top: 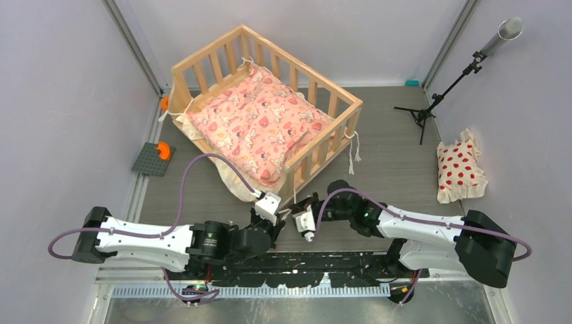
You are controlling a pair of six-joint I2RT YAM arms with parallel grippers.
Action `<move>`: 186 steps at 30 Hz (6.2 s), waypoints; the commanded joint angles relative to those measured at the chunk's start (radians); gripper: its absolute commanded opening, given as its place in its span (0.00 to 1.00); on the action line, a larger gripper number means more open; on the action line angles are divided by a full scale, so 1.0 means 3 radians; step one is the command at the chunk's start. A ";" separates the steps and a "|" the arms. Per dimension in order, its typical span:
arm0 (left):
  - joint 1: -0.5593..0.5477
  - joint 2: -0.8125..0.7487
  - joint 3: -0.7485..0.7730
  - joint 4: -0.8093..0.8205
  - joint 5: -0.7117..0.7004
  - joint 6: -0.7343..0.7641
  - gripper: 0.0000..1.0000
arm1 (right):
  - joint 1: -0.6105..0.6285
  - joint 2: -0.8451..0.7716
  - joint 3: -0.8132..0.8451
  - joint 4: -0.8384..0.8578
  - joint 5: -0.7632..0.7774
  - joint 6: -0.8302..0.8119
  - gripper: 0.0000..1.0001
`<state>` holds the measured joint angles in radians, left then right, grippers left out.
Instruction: Set up the pet bed
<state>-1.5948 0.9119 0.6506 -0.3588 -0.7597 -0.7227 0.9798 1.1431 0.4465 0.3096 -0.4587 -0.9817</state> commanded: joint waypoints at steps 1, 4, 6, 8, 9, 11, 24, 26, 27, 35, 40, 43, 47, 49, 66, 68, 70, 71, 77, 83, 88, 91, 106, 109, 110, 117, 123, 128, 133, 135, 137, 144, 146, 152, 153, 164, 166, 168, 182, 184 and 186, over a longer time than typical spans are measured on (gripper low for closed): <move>0.0029 -0.0006 0.0189 0.0051 -0.0284 0.0191 0.00 | -0.0005 -0.0166 -0.0082 -0.0051 -0.0145 0.0036 0.06; 0.0062 0.0046 0.0233 0.0124 -0.0323 0.0318 0.00 | -0.0008 -0.0235 -0.0089 -0.0143 -0.0197 0.0051 0.05; 0.0090 0.0077 0.0242 0.0195 -0.0327 0.0433 0.00 | -0.0005 -0.0267 -0.0092 -0.0193 -0.0216 0.0051 0.05; 0.0117 0.0125 0.0255 0.0272 -0.0325 0.0559 0.00 | -0.0004 -0.0293 -0.0092 -0.0233 -0.0240 0.0056 0.04; 0.0125 0.0144 0.0252 0.0327 -0.0328 0.0638 0.00 | -0.0004 -0.0308 -0.0092 -0.0246 -0.0251 0.0060 0.03; 0.0142 0.0178 0.0240 0.0457 -0.0334 0.0791 0.00 | -0.0004 -0.0325 -0.0092 -0.0259 -0.0281 0.0075 0.03; 0.0162 0.0324 -0.0119 0.1533 -0.0538 0.1662 0.00 | -0.0005 -0.0431 -0.0102 -0.0367 -0.0407 0.0162 0.01; 0.0162 0.0341 -0.0183 0.1648 -0.0568 0.1711 0.00 | -0.0008 -0.0446 -0.0103 -0.0367 -0.0418 0.0182 0.01; 0.0162 0.0352 -0.0221 0.1712 -0.0584 0.1735 0.00 | -0.0006 -0.0450 -0.0100 -0.0367 -0.0425 0.0192 0.01; 0.0159 0.0446 -0.0517 0.2393 -0.0750 0.2146 0.00 | -0.0005 -0.0471 -0.0086 -0.0367 -0.0512 0.0257 0.01; 0.0162 0.0519 -0.0650 0.2857 -0.0785 0.2393 0.00 | -0.0007 -0.0484 -0.0092 -0.0367 -0.0544 0.0297 0.01; 0.0165 0.0590 -0.0668 0.2964 -0.0787 0.2486 0.00 | -0.0005 -0.0491 -0.0099 -0.0380 -0.0549 0.0311 0.01; 0.0166 0.0728 -0.0699 0.3083 -0.0828 0.2468 0.00 | -0.0007 -0.0518 -0.0108 -0.0377 -0.0567 0.0330 0.01; 0.0175 0.0783 -0.0706 0.3077 -0.0840 0.2427 0.00 | -0.0006 -0.0536 -0.0112 -0.0381 -0.0567 0.0341 0.01; 0.0359 0.0668 -0.0290 0.1524 -0.0579 0.1268 0.21 | -0.0005 -0.0587 -0.0117 -0.0429 -0.0544 0.0348 0.01; 0.0362 0.0650 -0.0240 0.1419 -0.0543 0.1231 0.25 | -0.0006 -0.0586 -0.0114 -0.0425 -0.0542 0.0348 0.01; 0.0364 0.0638 -0.0196 0.1317 -0.0524 0.1192 0.29 | -0.0008 -0.0584 -0.0111 -0.0424 -0.0537 0.0348 0.01; 0.0361 0.0624 -0.0182 0.1276 -0.0510 0.1178 0.30 | -0.0007 -0.0586 -0.0113 -0.0423 -0.0537 0.0348 0.01; 0.0364 0.0481 -0.0157 0.1038 -0.0431 0.1122 0.35 | -0.0006 -0.0570 -0.0116 -0.0423 -0.0527 0.0348 0.01; 0.0364 0.0338 -0.0172 0.0842 -0.0361 0.1117 0.35 | -0.0007 -0.0560 -0.0103 -0.0423 -0.0526 0.0351 0.01; 0.0362 0.0222 -0.0189 0.0707 -0.0292 0.1108 0.35 | -0.0009 -0.0531 -0.0077 -0.0431 -0.0532 0.0348 0.01; 0.0361 0.0139 -0.0199 0.0662 -0.0240 0.1110 0.35 | -0.0006 -0.0519 -0.0072 -0.0429 -0.0537 0.0348 0.01; 0.0361 -0.0357 -0.0228 0.0681 0.0126 0.1222 0.23 | -0.0006 -0.0482 -0.0064 -0.0429 -0.0533 0.0358 0.01; 0.0361 -0.0379 -0.0248 0.0875 0.0232 0.1298 0.19 | -0.0005 -0.0480 -0.0066 -0.0429 -0.0534 0.0358 0.01; 0.0361 -0.0356 -0.0239 0.0929 0.0255 0.1318 0.19 | -0.0005 -0.0479 -0.0067 -0.0429 -0.0536 0.0358 0.01; 0.0361 0.0057 -0.0090 0.1176 0.0282 0.1490 0.15 | -0.0008 -0.0476 -0.0072 -0.0429 -0.0536 0.0372 0.01; 0.0363 0.0202 -0.0026 0.1406 0.0190 0.1572 0.14 | -0.0008 -0.0482 -0.0077 -0.0445 -0.0542 0.0378 0.01; 0.0365 0.0121 -0.0006 0.1434 0.0263 0.1613 0.08 | -0.0007 -0.0478 -0.0077 -0.0454 -0.0542 0.0378 0.01; 0.0365 0.0067 0.0007 0.1332 0.0278 0.1623 0.00 | -0.0005 -0.0463 -0.0075 -0.0449 -0.0551 0.0373 0.01; 0.0364 0.0051 -0.0006 0.1272 0.0251 0.1587 0.00 | -0.0007 -0.0453 -0.0072 -0.0449 -0.0557 0.0376 0.01; 0.0366 0.0018 -0.0063 0.1313 0.0248 0.1552 0.00 | -0.0008 -0.0448 -0.0072 -0.0449 -0.0562 0.0373 0.01; 0.0366 0.0046 -0.0140 0.1482 0.0201 0.1577 0.00 | -0.0008 -0.0431 -0.0051 -0.0446 -0.0575 0.0378 0.01; 0.0370 0.0094 -0.0142 0.1525 0.0192 0.1593 0.00 | -0.0006 -0.0429 -0.0043 -0.0444 -0.0582 0.0388 0.01; 0.0435 0.0223 -0.0183 0.1624 0.0207 0.1566 0.00 | -0.0008 -0.0435 -0.0036 -0.0440 -0.0593 0.0408 0.01; 0.0453 0.0235 -0.0203 0.1629 0.0202 0.1546 0.00 | -0.0007 -0.0437 -0.0036 -0.0440 -0.0593 0.0409 0.01; 0.0529 0.0243 -0.0418 0.1579 0.0131 0.1333 0.00 | -0.0006 -0.0446 -0.0030 -0.0422 -0.0583 0.0437 0.01; 0.0535 0.0247 -0.0430 0.1576 0.0139 0.1316 0.00 | -0.0002 -0.0451 -0.0036 -0.0407 -0.0578 0.0448 0.01; 0.0540 0.0246 -0.0421 0.1554 0.0135 0.1314 0.02 | -0.0005 -0.0454 -0.0046 -0.0375 -0.0552 0.0481 0.01; 0.0538 -0.0459 -0.0090 0.0959 0.0245 0.1430 0.28 | -0.0007 -0.0299 -0.0001 -0.0135 -0.0383 0.0811 0.01; 0.0534 -0.0559 -0.0114 0.0853 0.0326 0.1359 0.26 | -0.0006 -0.0265 0.0009 -0.0039 -0.0362 0.0939 0.01; 0.0532 -0.0649 -0.0174 0.0774 0.0452 0.1279 0.24 | -0.0003 -0.0221 0.0010 0.0094 -0.0327 0.1110 0.01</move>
<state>-1.4376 0.7567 0.5900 -0.0555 -0.6796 -0.3088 0.9668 1.0592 0.4221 0.2607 -0.5282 -0.7734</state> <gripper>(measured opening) 0.255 0.098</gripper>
